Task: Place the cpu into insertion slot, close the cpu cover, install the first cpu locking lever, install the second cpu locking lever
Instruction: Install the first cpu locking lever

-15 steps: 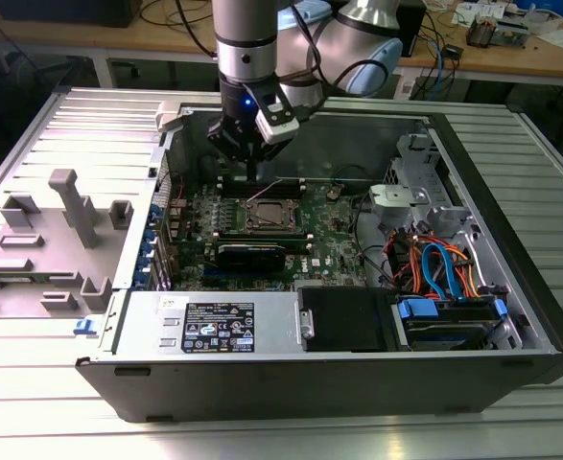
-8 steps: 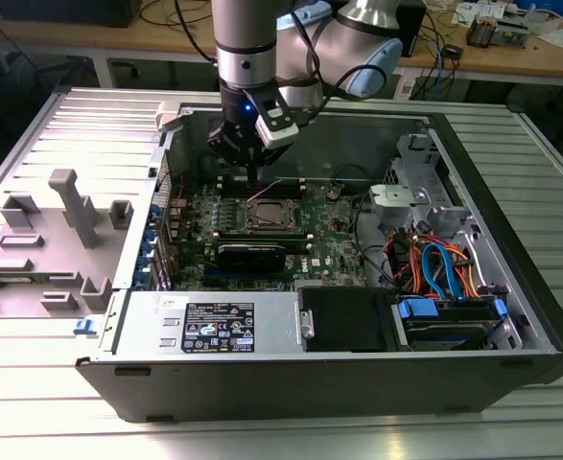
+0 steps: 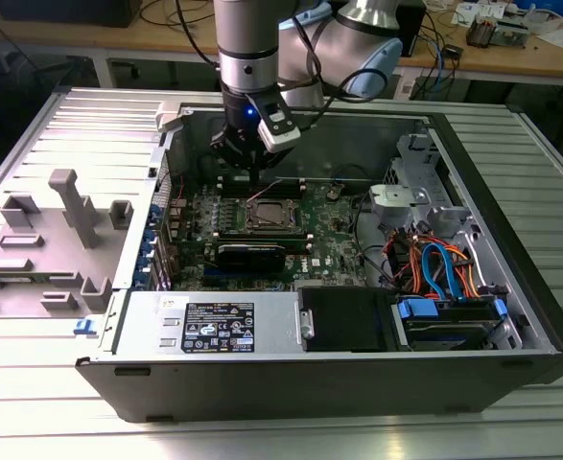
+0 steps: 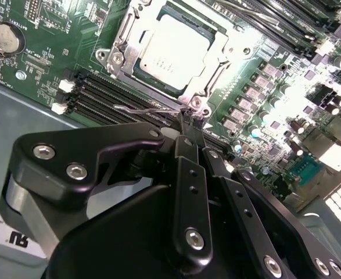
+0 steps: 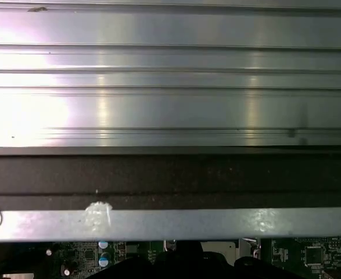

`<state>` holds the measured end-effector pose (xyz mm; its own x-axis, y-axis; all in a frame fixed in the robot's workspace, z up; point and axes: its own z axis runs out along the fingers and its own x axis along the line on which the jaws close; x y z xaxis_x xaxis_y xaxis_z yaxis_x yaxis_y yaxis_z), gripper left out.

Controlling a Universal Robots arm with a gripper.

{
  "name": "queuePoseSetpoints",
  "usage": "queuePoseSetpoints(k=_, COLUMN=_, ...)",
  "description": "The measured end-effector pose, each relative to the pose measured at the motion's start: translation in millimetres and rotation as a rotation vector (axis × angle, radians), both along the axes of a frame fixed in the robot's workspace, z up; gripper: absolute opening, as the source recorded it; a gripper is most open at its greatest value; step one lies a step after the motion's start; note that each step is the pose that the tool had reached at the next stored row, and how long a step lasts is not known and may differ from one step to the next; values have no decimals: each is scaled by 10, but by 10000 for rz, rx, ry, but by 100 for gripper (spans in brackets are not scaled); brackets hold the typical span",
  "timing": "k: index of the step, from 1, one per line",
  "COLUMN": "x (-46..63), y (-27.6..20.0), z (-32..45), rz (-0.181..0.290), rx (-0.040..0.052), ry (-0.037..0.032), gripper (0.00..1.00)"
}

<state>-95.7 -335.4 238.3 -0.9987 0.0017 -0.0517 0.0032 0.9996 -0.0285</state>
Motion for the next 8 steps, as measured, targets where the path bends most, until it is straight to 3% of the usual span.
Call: queuePoseSetpoints(k=8, x=52, y=3, z=-47, rz=-12, rx=-23, ry=-8, gripper=11)
